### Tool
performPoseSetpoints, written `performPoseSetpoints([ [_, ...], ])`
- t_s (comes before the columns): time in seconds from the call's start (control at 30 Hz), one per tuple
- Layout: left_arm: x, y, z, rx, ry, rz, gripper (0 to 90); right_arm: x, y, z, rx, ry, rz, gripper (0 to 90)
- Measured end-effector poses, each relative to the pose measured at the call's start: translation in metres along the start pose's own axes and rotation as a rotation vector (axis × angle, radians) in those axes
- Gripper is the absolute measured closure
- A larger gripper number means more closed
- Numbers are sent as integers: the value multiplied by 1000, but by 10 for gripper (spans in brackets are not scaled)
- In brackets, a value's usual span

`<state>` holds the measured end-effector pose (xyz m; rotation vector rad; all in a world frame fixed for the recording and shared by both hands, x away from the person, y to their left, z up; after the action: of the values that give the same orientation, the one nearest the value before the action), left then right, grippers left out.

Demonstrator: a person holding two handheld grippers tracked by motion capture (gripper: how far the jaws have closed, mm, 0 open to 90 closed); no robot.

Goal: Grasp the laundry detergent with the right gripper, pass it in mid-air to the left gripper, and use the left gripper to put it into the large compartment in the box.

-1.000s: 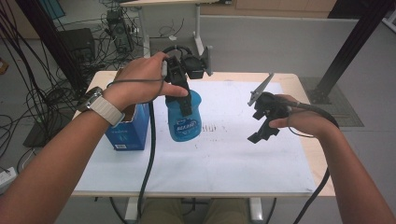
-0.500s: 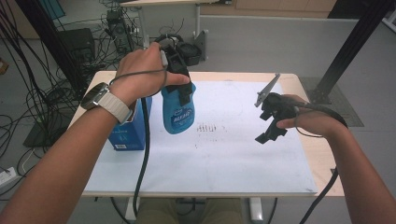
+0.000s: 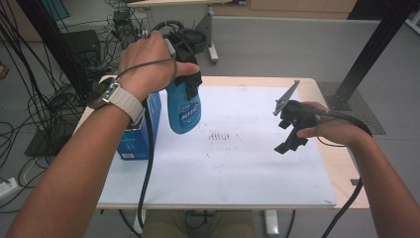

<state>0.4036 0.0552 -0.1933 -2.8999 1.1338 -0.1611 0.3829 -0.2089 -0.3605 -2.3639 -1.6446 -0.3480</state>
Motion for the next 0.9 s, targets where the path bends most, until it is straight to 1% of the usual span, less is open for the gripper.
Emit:
performPoseSetpoints([
  [0.2,-3,-8,-3,2,-4,-41,376,-1,1,1,-4,-4,-4,61],
  [0.27,-3,-10,-3,5,-14,-43,376,0,1,1,-4,-5,-7,61],
  [0.37,-4,-12,-6,5,-17,-64,376,1,2,2,-6,-4,-10,61],
  [0.4,-3,-13,-7,3,-12,-80,376,2,3,2,-7,-4,-13,61],
  [0.43,-4,-14,-8,5,-17,-88,376,2,3,2,-6,-4,-14,61],
  [0.47,-4,-15,-10,5,-22,-89,376,2,3,3,-5,-5,-13,61],
  [0.6,-6,-20,-15,3,-19,-141,376,3,4,4,-9,-9,-15,61],
  [0.83,-8,-30,-22,10,-12,-204,376,5,6,2,-12,-9,-21,62],
  [0.9,-9,-32,-24,10,-6,-231,376,5,6,2,-15,-9,-22,62],
])
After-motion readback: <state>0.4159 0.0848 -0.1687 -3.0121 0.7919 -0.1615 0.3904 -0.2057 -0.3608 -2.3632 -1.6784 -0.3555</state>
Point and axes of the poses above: each handheld gripper's, and its own axes: z roughly forward along the jaws, x roughly out of its top, y roughly to its right, the point moved 9 cm from there along z, roughly forward along the jaws
